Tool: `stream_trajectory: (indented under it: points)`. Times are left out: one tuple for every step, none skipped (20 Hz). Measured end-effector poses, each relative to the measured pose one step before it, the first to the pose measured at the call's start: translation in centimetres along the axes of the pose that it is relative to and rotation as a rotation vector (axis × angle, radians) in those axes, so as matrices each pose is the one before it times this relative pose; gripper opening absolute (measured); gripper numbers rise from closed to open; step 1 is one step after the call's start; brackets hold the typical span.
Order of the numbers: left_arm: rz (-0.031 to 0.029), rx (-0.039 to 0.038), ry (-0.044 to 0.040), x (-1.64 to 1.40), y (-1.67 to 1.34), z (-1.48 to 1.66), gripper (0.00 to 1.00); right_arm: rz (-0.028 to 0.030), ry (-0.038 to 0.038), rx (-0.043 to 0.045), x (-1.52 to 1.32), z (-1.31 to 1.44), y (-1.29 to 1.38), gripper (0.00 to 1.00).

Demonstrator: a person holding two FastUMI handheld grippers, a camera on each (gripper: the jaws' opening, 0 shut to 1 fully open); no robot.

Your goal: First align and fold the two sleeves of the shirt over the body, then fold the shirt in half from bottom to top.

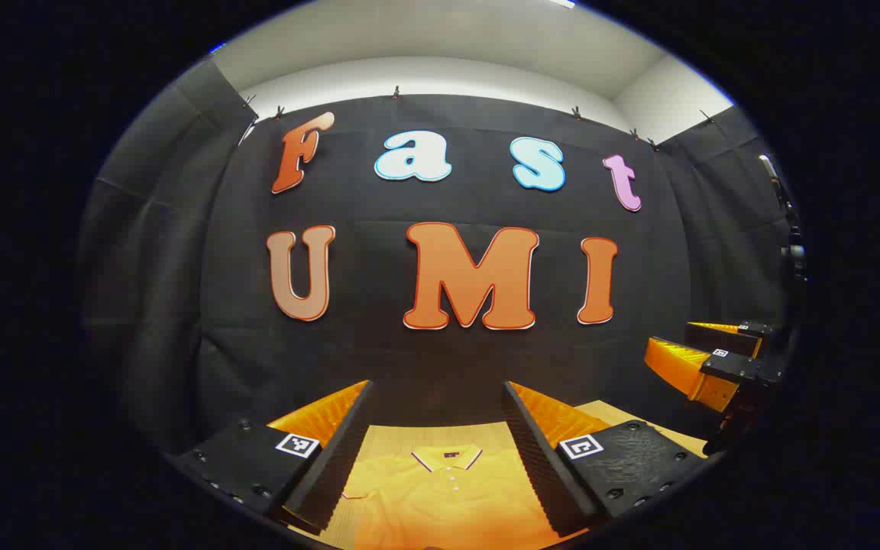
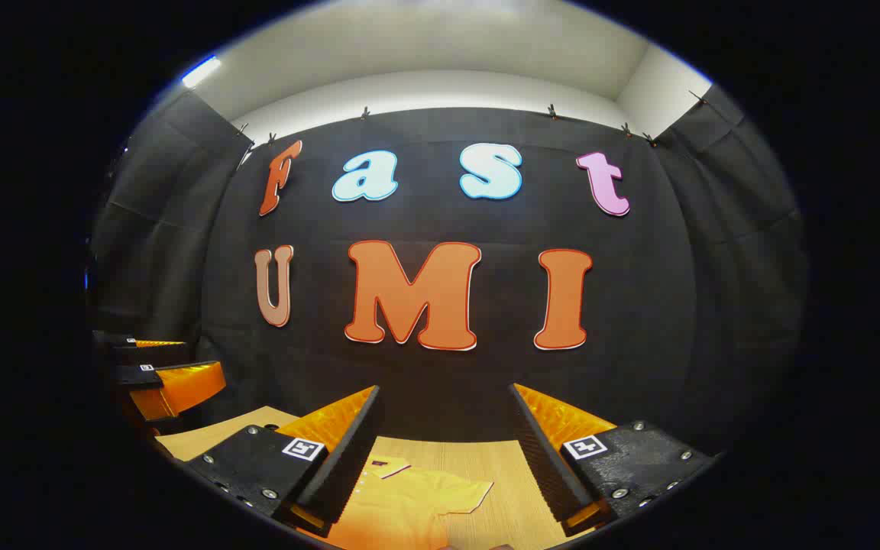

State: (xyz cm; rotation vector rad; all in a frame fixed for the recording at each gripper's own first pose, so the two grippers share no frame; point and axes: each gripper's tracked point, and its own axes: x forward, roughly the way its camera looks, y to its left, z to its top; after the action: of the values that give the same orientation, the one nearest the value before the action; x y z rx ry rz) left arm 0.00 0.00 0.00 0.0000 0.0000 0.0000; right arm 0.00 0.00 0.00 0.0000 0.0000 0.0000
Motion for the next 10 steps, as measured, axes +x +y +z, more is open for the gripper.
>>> stream_trajectory:
  points:
    - [-0.01592,-0.00366,-0.00248,0.414,-0.038,0.096,0.98,-0.02298,0.01243,-0.00038,0.048,-0.441,-0.222,0.98]
    - [-0.00983,-0.00171,0.00173,0.41,0.244,-0.374,0.98,-0.01455,0.01417,0.00596,-0.026,-0.447,-0.085,0.98]
    - [-0.01126,-0.00231,0.00812,0.282,0.046,-0.198,0.98,-0.00444,0.00961,0.0043,-0.038,-0.239,0.139,0.98]
    - [-0.01022,-0.0045,0.00666,0.349,-0.072,-0.341,0.97,-0.0088,0.00999,-0.00217,0.134,-0.259,-0.012,0.98]
    - [-0.00731,-0.00482,0.00252,0.192,0.081,-0.038,0.98,-0.01343,0.00988,-0.00593,0.142,-0.404,-0.395,0.98]
    - [-0.00291,-0.00344,0.00029,0.181,0.096,-0.056,0.98,-0.01716,0.00594,-0.00608,0.171,-0.241,-0.376,1.0]
    - [-0.00357,-0.00011,0.00038,0.093,0.014,0.04,0.98,-0.00613,0.00609,-0.00074,0.071,-0.132,-0.134,0.98]
    - [-0.00091,0.00641,0.00044,-0.017,0.118,-0.128,0.98,-0.00334,0.00183,0.00226,0.25,-0.086,0.078,1.0]
    - [0.00024,0.00586,-0.0039,-0.013,0.19,0.249,0.98,-0.00433,0.00659,0.00296,0.272,-0.152,-0.183,0.98]
    - [0.00364,0.00376,-0.00477,0.045,0.168,0.075,0.96,-0.00252,0.00932,0.00314,0.272,-0.263,-0.043,0.94]
